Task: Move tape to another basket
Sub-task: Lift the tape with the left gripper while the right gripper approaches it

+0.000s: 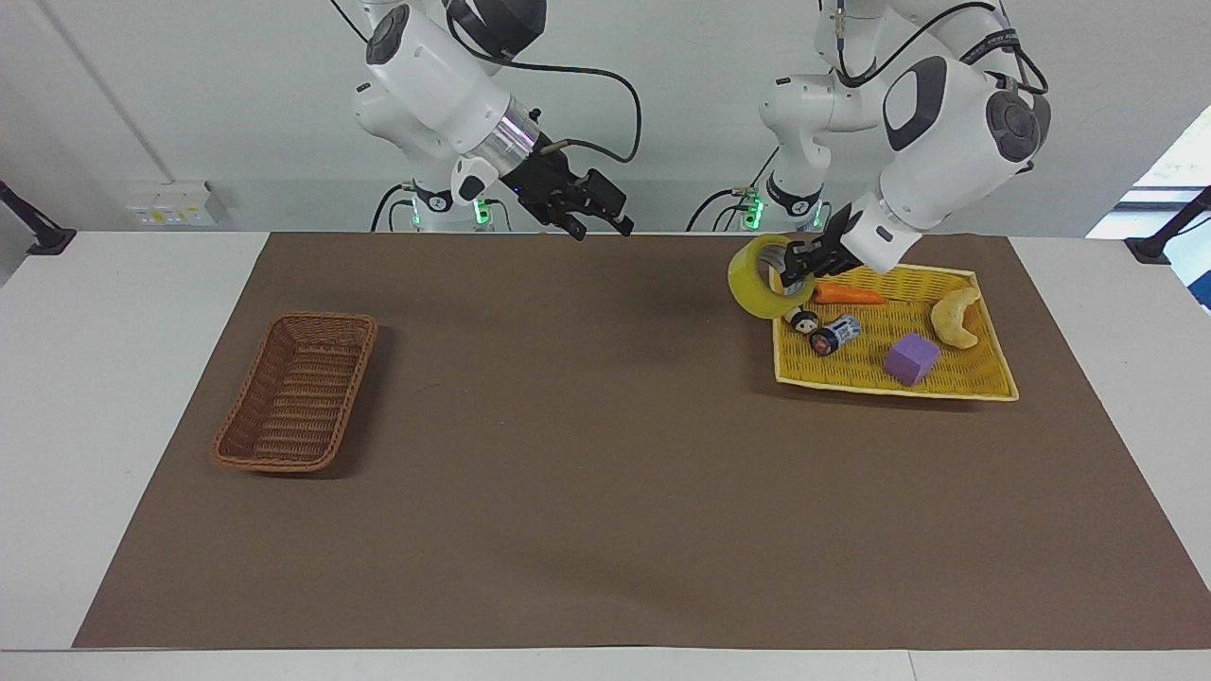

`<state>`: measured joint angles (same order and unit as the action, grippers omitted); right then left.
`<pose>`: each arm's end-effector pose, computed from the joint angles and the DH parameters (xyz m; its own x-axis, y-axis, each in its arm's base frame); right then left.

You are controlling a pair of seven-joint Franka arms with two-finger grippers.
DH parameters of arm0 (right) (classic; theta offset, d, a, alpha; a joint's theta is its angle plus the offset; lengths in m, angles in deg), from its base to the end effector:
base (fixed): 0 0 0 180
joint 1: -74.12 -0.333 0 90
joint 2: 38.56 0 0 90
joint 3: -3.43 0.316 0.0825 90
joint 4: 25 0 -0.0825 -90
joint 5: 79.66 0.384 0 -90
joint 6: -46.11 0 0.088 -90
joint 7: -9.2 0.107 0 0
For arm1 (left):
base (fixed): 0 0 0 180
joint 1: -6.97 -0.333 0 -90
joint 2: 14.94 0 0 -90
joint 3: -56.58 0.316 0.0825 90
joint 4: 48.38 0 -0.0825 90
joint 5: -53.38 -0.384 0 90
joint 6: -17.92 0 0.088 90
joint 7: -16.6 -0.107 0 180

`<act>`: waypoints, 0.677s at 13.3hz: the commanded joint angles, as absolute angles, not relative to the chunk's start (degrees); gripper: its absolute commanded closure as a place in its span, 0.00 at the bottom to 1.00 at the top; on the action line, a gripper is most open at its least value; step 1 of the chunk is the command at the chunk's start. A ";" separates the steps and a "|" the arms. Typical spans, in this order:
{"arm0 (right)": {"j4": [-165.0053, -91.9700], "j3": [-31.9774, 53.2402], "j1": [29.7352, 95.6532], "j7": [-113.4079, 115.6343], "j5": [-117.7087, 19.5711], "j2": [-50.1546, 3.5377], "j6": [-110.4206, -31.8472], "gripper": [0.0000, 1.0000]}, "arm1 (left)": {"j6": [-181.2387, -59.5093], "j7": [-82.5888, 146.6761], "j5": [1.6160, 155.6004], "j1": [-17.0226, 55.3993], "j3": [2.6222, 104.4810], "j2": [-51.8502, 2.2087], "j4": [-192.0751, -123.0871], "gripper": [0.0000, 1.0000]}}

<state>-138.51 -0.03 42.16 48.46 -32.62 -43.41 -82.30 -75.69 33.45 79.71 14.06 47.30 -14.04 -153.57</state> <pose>0.4892 0.2888 0.5480 0.8401 -0.4332 -0.3264 -0.5346 -0.5598 -0.6332 0.5046 -0.1955 0.5239 0.9513 0.0200 -0.3075 0.1337 -0.9258 0.3536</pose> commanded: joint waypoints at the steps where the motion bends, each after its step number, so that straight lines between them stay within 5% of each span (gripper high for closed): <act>1: -139.34 -0.26 41.16 47.71 -28.35 -42.61 -84.49 0.00 | -76.99 35.75 83.53 17.59 47.97 -13.71 -153.15 1.00; 9: -146.45 -0.26 40.98 22.48 -24.38 -45.50 -83.44 0.00 | -87.80 44.37 83.62 28.14 47.79 -13.79 -152.71 1.00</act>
<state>-142.71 -0.34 41.06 26.79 -26.26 -42.49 -83.45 -85.56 42.93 82.37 25.74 46.85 -14.04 -153.52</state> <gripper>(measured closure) 0.000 0.780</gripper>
